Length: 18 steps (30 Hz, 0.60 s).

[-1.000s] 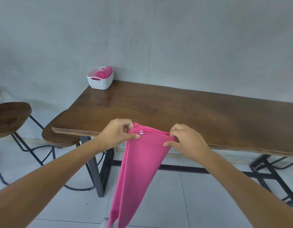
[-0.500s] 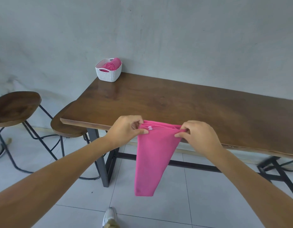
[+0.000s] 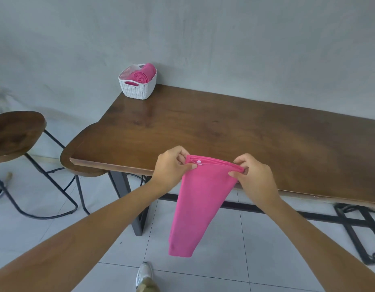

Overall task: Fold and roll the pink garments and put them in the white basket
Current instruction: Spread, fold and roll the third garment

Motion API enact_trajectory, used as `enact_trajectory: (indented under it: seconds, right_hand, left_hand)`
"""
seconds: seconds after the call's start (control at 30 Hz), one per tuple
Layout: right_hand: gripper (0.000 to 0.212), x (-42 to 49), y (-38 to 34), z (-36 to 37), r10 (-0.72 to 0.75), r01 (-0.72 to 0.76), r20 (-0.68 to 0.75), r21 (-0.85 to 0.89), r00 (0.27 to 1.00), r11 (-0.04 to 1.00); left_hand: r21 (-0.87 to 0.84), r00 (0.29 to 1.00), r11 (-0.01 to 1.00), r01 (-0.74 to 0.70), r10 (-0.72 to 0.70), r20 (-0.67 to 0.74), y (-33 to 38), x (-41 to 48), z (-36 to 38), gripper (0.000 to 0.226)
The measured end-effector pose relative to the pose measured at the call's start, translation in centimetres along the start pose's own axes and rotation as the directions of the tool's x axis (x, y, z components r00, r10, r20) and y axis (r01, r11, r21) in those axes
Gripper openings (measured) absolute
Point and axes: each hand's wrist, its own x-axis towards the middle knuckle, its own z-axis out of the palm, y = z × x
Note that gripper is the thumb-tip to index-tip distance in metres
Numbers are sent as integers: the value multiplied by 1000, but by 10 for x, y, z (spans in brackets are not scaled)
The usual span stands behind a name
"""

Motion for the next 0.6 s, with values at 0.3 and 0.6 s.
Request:
enact_trajectory:
  seconds: [0.3,0.6]
  right_hand:
    - [12,81,20,50,262,-256,-40,122,964,959]
    - [15,137,43,82,352,-353,94,-13,931,936]
  left_hand:
    - [85,993,992,93,-99,67,-30,71,17,25]
    - [376,987,926,-19,-44,157,-71,122,32,29]
